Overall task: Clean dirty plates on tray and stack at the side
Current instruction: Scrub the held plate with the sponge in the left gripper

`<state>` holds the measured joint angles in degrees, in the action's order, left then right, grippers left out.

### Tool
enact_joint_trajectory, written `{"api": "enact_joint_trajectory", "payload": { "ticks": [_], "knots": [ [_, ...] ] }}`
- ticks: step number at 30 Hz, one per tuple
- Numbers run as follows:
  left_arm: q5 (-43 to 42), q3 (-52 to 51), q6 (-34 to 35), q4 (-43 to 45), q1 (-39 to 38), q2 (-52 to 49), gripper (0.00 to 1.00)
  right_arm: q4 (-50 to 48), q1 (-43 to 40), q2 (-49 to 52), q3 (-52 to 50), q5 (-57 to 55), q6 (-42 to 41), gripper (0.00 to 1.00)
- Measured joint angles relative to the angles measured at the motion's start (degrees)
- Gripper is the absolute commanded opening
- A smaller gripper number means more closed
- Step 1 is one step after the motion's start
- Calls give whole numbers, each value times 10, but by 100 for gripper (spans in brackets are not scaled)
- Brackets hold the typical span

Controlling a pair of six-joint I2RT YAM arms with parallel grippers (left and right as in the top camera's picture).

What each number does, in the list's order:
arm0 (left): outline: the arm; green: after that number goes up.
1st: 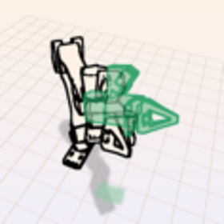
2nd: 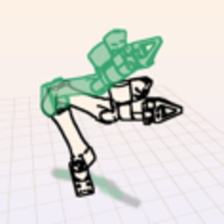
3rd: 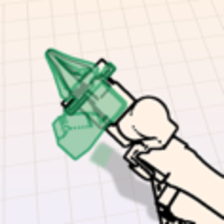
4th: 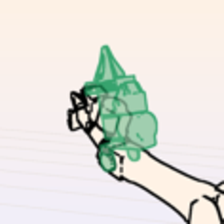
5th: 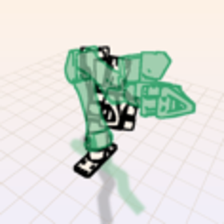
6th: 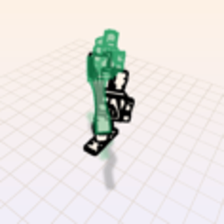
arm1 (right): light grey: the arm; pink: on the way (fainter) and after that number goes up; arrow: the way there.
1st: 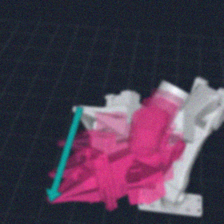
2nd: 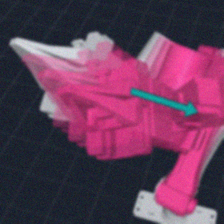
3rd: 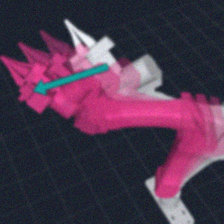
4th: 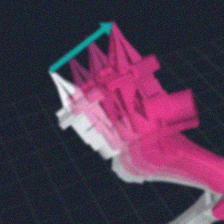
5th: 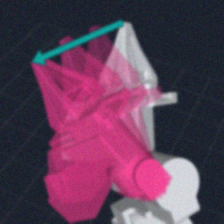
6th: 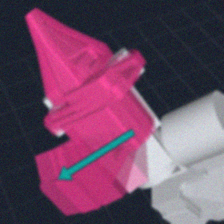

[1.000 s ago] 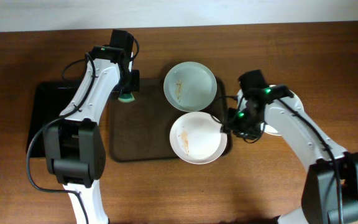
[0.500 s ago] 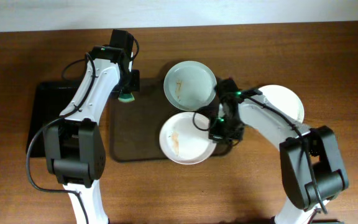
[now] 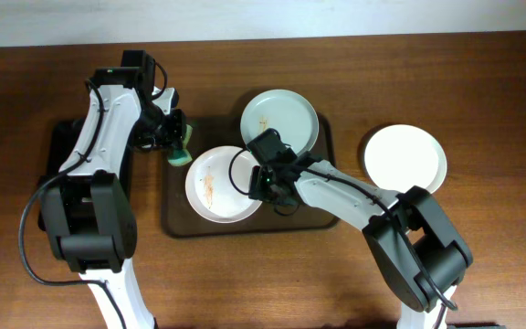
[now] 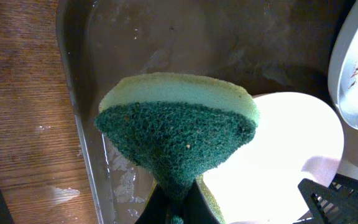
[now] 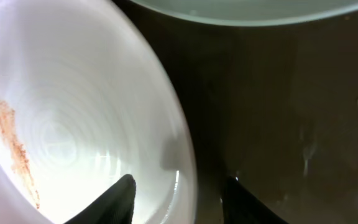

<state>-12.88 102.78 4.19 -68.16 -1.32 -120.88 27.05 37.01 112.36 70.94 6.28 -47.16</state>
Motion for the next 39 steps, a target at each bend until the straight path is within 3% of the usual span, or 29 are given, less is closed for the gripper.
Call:
{"api": "enact_joint_trajectory", "payload": {
  "ticks": [1,2,6,7,15,17,21,23,28,33,35,39],
  "knots": [
    [0,0,-1,0,0,0,1,12,-3,0,8,6,20,42],
    [0,0,-1,0,0,0,1,16,-13,0,23,9,39,31],
    [14,0,-1,2,-2,0,1,-1,-37,26,31,22,70,15],
    [16,0,-1,2,-4,0,1,-16,-37,38,34,41,74,5],
    [28,1,-16,-60,-42,0,1,-20,-37,43,35,70,73,4],
    [58,-21,-16,-29,-71,0,1,-20,-37,43,35,71,73,4],
    [107,-161,-16,130,-101,-1,1,-21,-37,45,35,74,73,4],
    [110,-184,-16,147,-104,13,1,-21,-37,45,35,75,73,4],
    [117,-201,-17,93,-133,23,1,-18,-37,45,35,76,83,4],
    [41,-208,-77,83,-155,23,1,-18,-37,45,35,76,84,4],
    [44,-211,-58,100,-153,23,1,-19,-37,45,35,76,83,4],
    [200,-211,94,154,-160,27,1,-27,-37,47,35,80,76,4]
  ]
}}
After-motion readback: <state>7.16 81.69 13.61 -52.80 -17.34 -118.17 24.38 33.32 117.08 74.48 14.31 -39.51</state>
